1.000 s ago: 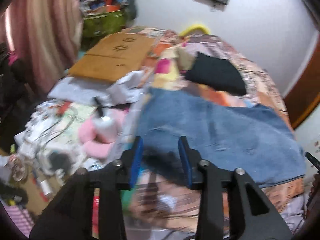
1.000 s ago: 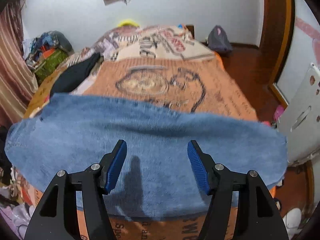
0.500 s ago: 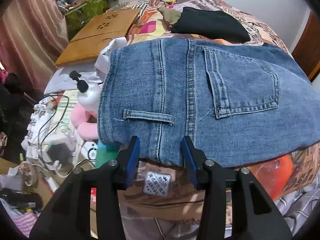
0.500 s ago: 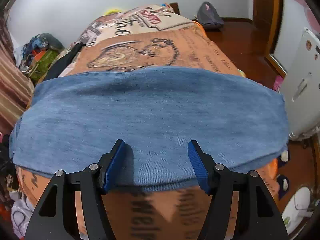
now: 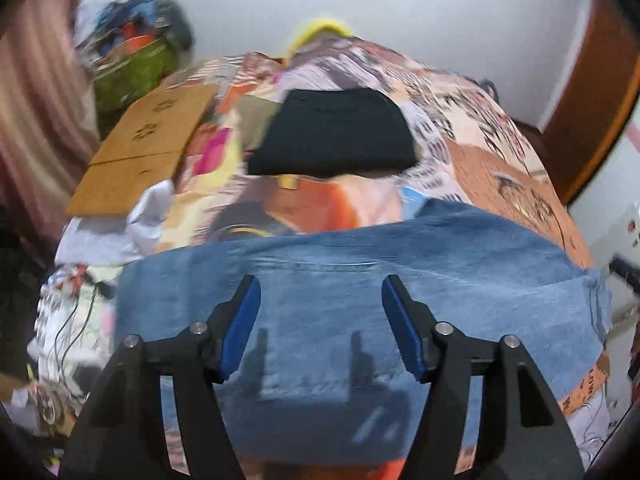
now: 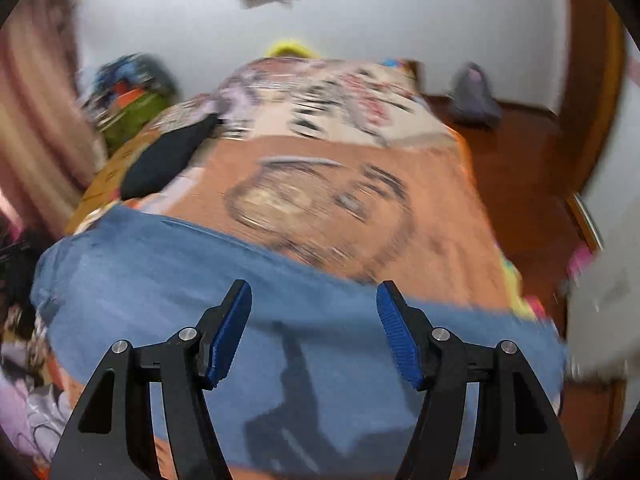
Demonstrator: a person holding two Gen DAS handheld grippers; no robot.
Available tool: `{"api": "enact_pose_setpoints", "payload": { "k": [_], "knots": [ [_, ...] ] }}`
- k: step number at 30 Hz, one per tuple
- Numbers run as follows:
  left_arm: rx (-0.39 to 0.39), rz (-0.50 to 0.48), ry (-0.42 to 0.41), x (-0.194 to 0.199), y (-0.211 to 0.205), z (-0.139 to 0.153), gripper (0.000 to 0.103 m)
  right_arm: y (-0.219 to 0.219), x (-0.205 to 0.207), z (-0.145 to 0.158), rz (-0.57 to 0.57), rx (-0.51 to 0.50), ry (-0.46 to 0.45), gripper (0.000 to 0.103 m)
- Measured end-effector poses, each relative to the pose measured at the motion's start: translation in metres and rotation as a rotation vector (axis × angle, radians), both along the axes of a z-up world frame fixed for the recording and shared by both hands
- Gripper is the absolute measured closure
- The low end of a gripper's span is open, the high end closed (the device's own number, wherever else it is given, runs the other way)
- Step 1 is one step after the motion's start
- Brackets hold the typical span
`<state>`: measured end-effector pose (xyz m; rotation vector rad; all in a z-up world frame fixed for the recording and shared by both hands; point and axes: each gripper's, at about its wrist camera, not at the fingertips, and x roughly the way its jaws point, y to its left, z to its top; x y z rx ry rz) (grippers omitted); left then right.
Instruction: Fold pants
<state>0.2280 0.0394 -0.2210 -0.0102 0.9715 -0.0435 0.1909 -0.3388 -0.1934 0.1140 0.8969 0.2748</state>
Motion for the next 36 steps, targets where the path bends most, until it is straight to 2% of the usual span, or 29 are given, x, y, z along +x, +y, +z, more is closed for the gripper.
{"api": "enact_pose_setpoints", "payload": {
  "k": [3, 7, 11, 13, 15, 21, 23, 24, 26, 28, 31, 36],
  "knots": [
    [0.012, -0.041, 0.05, 0.015, -0.022, -0.022, 0.039, 0.04, 0.029, 0.004, 0.148, 0.019, -0.008, 0.043],
    [-0.006, -0.055, 0.106, 0.025, -0.03, -0.049, 0.039, 0.092, 0.06, -0.005, 0.319, 0.015, 0.022, 0.054],
    [-0.006, -0.054, 0.136, 0.023, -0.03, -0.066, 0.038, 0.128, 0.084, -0.025, 0.437, 0.005, 0.094, 0.064],
    [-0.006, -0.05, 0.136, 0.022, -0.029, -0.07, 0.034, 0.134, 0.089, -0.033, 0.477, 0.02, 0.142, 0.068],
    [-0.01, -0.047, 0.129, 0.022, -0.028, -0.072, 0.031, 0.14, 0.09, -0.039, 0.507, 0.02, 0.179, 0.073],
    [-0.029, -0.022, 0.118, 0.02, -0.018, -0.079, 0.017, 0.143, 0.092, -0.049, 0.558, 0.028, 0.265, 0.077],
    [-0.04, -0.016, 0.117, 0.02, -0.015, -0.081, 0.015, 0.146, 0.093, -0.052, 0.564, 0.016, 0.278, 0.078],
    [-0.039, -0.015, 0.116, 0.02, -0.015, -0.081, 0.014, 0.148, 0.093, -0.05, 0.568, 0.005, 0.27, 0.079],
    [-0.019, -0.012, 0.108, 0.02, -0.016, -0.08, 0.014, 0.153, 0.091, -0.048, 0.559, -0.052, 0.237, 0.096],
    [0.039, 0.001, 0.099, 0.018, -0.017, -0.081, 0.014, 0.16, 0.083, -0.044, 0.558, -0.113, 0.178, 0.097],
    [0.066, 0.021, 0.095, 0.012, -0.009, -0.081, 0.014, 0.169, 0.074, -0.041, 0.574, -0.207, 0.1, 0.099],
    [0.109, 0.077, 0.108, 0.006, 0.011, -0.086, 0.008, 0.171, 0.087, -0.04, 0.579, -0.26, 0.102, 0.1]
  ]
}}
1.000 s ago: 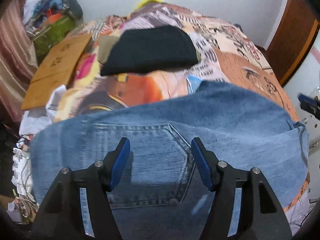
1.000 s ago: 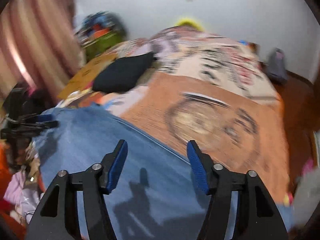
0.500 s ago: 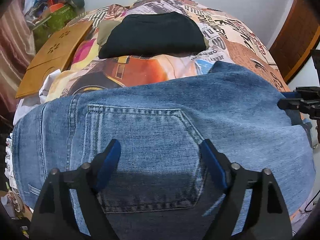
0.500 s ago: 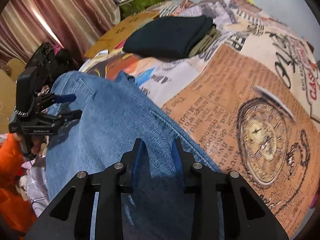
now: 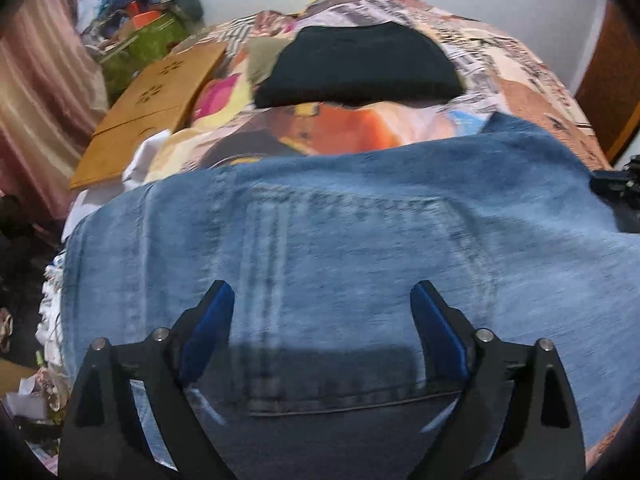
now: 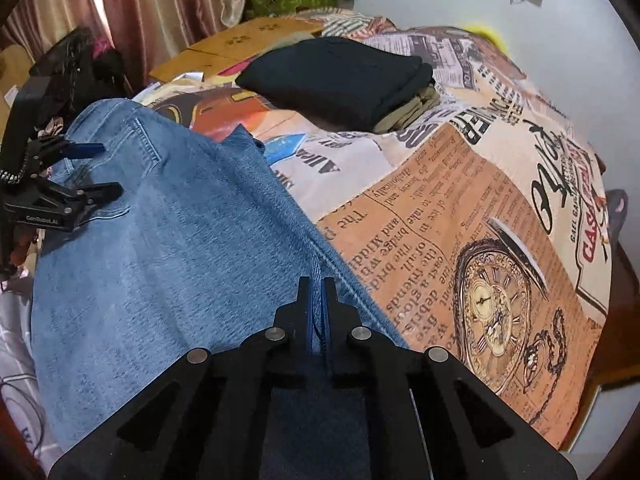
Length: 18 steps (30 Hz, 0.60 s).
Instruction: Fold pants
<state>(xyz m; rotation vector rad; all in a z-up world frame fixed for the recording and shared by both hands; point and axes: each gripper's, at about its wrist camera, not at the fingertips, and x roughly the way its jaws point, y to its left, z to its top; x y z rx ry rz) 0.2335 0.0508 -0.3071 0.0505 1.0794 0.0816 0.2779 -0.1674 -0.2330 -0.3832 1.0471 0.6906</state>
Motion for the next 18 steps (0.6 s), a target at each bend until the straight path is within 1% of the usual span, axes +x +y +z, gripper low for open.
{"api": "enact_pose_setpoints", "payload": {
  "k": [1, 2, 4, 7, 9, 10, 12, 13, 14, 15, 16, 18],
  "knots": [
    [0.009, 0.015, 0.005, -0.001, 0.004, -0.002, 0.005, 0.002, 0.004, 0.0, 0.004, -0.016, -0.008, 0.1],
    [0.021, 0.037, 0.01, -0.004, 0.011, -0.006, 0.004, 0.006, 0.008, 0.002, -0.001, -0.037, -0.037, 0.1],
    [0.017, 0.057, 0.008, -0.008, 0.021, -0.01, 0.0, 0.009, 0.017, 0.003, -0.012, -0.062, -0.052, 0.102],
    [-0.006, 0.085, 0.005, -0.012, 0.034, -0.014, 0.0, 0.005, 0.03, 0.006, -0.051, -0.057, -0.035, 0.102],
    [0.013, 0.081, 0.013, -0.01, 0.031, -0.01, 0.001, -0.009, 0.028, 0.019, -0.087, -0.014, -0.052, 0.102],
    [0.023, 0.066, 0.016, -0.007, 0.027, -0.004, 0.007, -0.017, 0.025, 0.025, -0.102, 0.002, -0.049, 0.101],
    [0.002, 0.024, 0.009, 0.002, 0.017, 0.011, 0.013, -0.038, 0.017, 0.037, -0.137, 0.044, -0.025, 0.096],
    [-0.017, 0.007, -0.007, 0.006, 0.011, 0.02, 0.013, -0.051, 0.011, 0.043, -0.162, 0.061, -0.028, 0.09],
    [-0.042, -0.018, -0.032, 0.012, 0.002, 0.033, 0.013, -0.059, 0.005, 0.047, -0.183, 0.066, -0.037, 0.081],
    [-0.061, -0.041, -0.05, 0.017, -0.006, 0.042, 0.013, -0.072, -0.002, 0.051, -0.211, 0.07, -0.054, 0.076],
    [-0.084, -0.077, -0.072, 0.023, -0.018, 0.054, 0.013, -0.083, -0.008, 0.054, -0.236, 0.073, -0.068, 0.068],
    [-0.104, -0.138, -0.101, 0.033, -0.042, 0.07, 0.013, -0.109, -0.021, 0.059, -0.297, 0.076, -0.083, 0.066]
  ]
}}
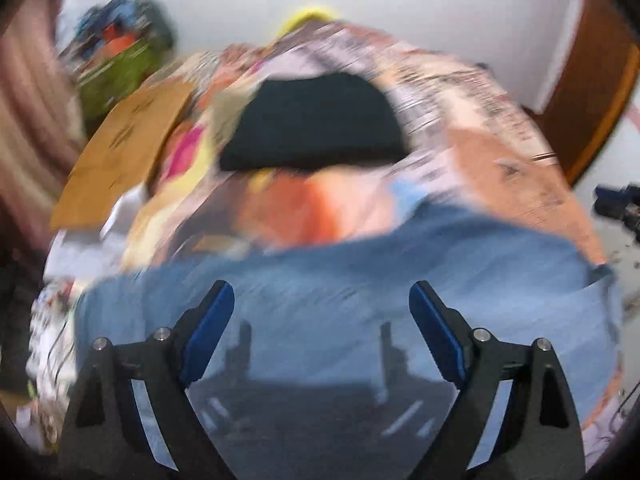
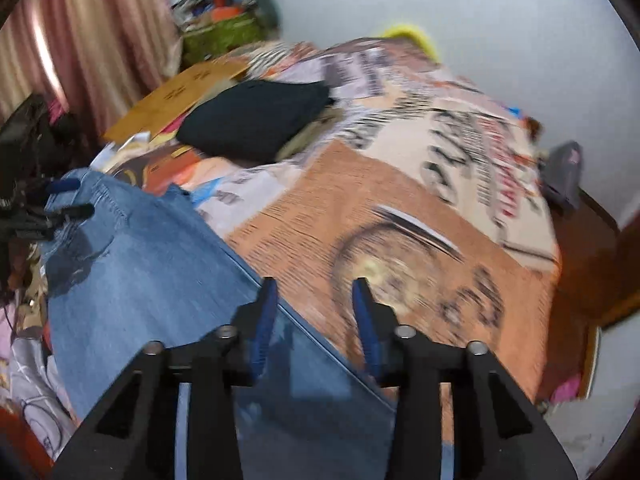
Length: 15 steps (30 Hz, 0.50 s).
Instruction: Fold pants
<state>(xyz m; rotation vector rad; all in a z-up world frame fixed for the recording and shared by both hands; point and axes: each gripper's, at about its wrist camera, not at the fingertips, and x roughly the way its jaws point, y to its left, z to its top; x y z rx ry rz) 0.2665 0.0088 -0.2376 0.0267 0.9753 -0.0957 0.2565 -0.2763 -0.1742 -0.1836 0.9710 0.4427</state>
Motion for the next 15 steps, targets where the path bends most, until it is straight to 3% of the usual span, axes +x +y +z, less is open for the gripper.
{"api": "enact_pose_setpoints", "payload": {
  "k": [5, 12, 15],
  "knots": [
    [0.012, -0.195, -0.011, 0.022, -0.081, 0.016, 0.013, -0.071, -0.032, 0.001, -0.195, 0.032, -0.007, 0.066],
    [0.058, -0.408, 0.063, 0.023, -0.181, -0.003, 0.013, -0.19, -0.096, -0.026, -0.574, 0.049, 0.006, 0.056],
    [0.06, -0.458, 0.099, 0.014, -0.209, -0.015, 0.013, -0.241, -0.13, -0.046, -0.756, 0.118, 0.049, 0.056]
  ]
}}
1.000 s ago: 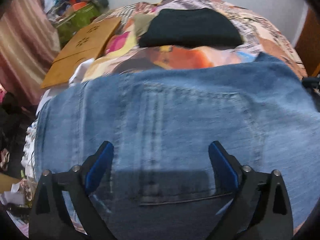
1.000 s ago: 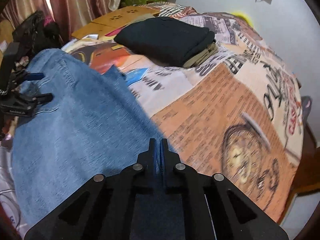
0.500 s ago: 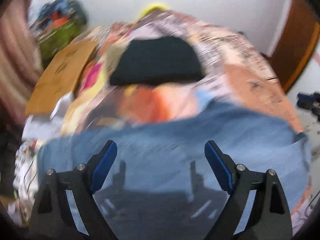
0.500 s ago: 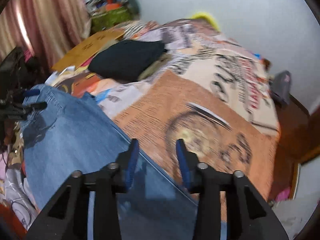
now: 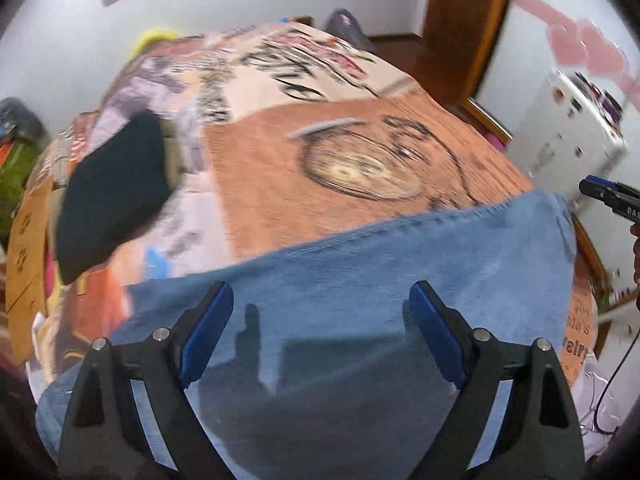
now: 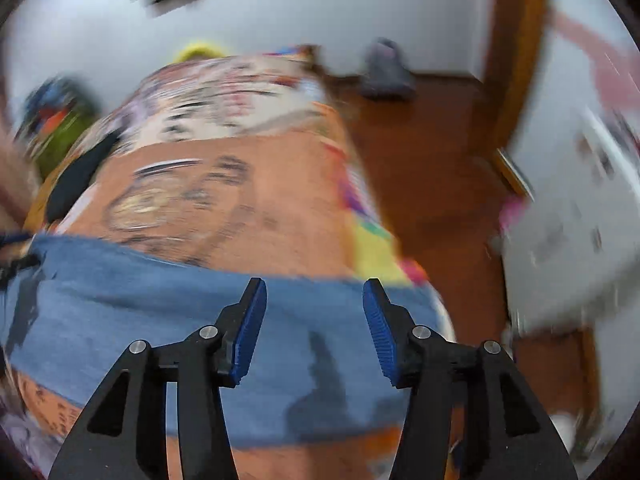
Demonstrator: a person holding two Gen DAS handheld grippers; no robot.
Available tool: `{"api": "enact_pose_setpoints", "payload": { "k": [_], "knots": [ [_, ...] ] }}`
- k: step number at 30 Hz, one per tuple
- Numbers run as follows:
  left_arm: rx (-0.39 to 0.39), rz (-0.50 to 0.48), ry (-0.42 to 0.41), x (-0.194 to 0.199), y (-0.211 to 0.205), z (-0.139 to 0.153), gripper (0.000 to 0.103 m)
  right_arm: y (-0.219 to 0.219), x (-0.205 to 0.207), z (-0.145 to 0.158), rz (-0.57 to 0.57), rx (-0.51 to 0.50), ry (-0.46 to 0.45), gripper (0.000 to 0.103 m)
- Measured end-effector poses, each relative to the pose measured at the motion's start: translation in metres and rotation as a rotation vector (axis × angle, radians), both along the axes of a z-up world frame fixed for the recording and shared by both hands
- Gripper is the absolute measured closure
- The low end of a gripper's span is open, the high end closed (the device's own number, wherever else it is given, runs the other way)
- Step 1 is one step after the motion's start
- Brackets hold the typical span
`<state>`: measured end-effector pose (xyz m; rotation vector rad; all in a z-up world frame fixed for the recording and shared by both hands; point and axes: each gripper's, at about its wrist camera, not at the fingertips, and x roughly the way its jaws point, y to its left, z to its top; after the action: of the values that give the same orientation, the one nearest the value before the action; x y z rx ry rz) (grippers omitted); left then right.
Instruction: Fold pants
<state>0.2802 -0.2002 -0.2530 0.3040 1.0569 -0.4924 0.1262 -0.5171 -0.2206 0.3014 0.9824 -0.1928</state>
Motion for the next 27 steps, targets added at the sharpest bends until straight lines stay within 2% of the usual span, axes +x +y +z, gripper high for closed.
{"api": "enact_pose_setpoints", "payload": {
  "k": [3, 6, 10, 17, 27],
  "knots": [
    [0.025, -0.005, 0.01, -0.006, -0.018, -0.012, 0.012, -0.033, -0.038, -0.02, -0.152, 0.069, 0.011, 0.056],
    [0.021, 0.027, 0.033, -0.004, -0.021, -0.021, 0.012, -0.046, -0.064, -0.035, -0.233, 0.117, 0.019, 0.056],
    [-0.019, 0.07, 0.086, 0.002, -0.016, -0.026, 0.009, -0.045, -0.076, -0.046, -0.255, 0.163, 0.017, 0.056],
    [0.003, 0.094, 0.066, -0.003, -0.019, -0.026, 0.009, -0.045, -0.073, -0.074, -0.268, 0.309, 0.009, 0.056],
    [0.015, 0.089, 0.066, -0.009, -0.019, -0.025, 0.009, -0.038, -0.063, -0.1, -0.288, 0.441, -0.016, 0.054]
  ]
}}
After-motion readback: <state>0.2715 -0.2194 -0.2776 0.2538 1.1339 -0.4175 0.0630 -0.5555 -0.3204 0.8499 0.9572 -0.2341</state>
